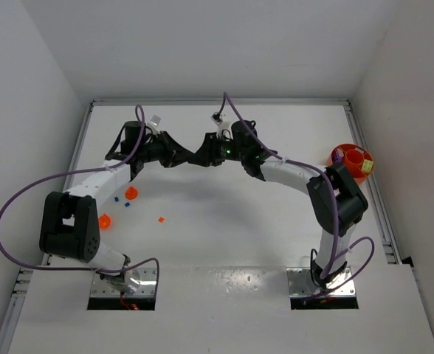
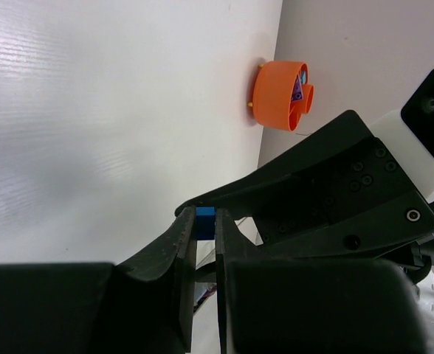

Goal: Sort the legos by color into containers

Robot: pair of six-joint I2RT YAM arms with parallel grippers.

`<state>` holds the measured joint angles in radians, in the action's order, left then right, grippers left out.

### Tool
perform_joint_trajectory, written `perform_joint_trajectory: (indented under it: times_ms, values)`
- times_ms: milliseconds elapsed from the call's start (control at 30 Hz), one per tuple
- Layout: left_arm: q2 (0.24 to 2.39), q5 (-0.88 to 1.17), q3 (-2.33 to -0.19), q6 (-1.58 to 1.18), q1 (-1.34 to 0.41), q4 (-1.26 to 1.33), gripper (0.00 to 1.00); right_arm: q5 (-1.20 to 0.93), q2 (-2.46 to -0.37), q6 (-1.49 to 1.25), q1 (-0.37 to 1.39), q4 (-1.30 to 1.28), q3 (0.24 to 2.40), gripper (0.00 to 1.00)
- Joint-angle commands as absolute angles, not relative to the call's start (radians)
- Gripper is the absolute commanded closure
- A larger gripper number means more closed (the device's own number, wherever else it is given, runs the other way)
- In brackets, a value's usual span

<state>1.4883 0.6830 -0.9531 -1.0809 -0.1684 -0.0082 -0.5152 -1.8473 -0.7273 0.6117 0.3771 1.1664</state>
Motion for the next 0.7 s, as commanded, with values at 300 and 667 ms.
perform_joint_trajectory:
  times_ms: [300, 667]
  values:
    - [1.443, 0.750, -0.945, -1.091, -0.192, 0.037, 1.00, -0.428, -1.824, -0.724, 0.604, 0.433, 1.207, 0.74]
    - [1.414, 0.781, -0.907, -1.092, -0.212, 0.069, 0.81, -0.371, -1.799, -0.646, 0.595, 0.433, 1.181, 1.00]
